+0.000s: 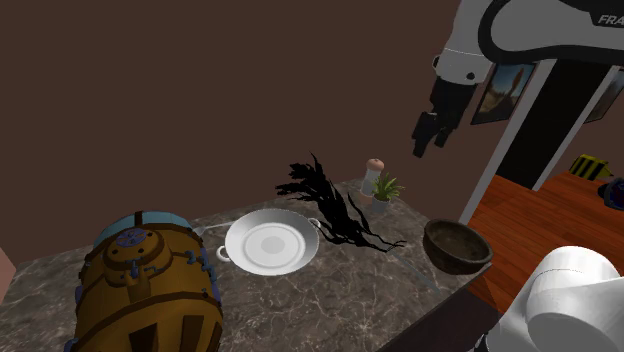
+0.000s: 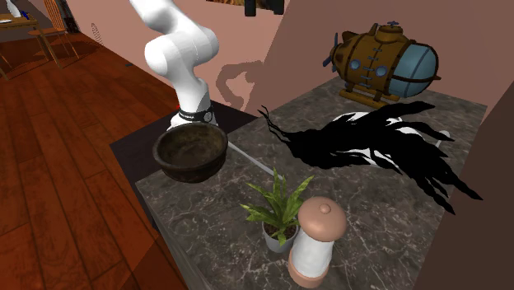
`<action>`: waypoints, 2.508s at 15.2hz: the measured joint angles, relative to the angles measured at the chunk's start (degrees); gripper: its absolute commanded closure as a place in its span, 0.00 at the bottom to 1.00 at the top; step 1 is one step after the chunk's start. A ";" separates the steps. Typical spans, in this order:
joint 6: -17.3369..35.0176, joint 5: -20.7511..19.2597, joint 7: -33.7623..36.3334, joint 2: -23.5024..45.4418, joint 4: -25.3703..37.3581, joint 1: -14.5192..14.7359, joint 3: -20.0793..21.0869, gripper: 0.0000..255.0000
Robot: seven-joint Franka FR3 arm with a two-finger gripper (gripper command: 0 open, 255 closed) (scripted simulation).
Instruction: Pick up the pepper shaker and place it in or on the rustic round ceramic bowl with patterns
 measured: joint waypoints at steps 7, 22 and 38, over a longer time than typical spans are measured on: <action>7.81 -2.23 -1.89 7.24 -0.29 -0.92 -2.69 0.00; 27.26 -4.55 -9.39 34.14 9.03 -3.77 -11.24 0.00; 37.59 -1.29 -14.05 51.32 16.67 -6.39 -13.84 0.00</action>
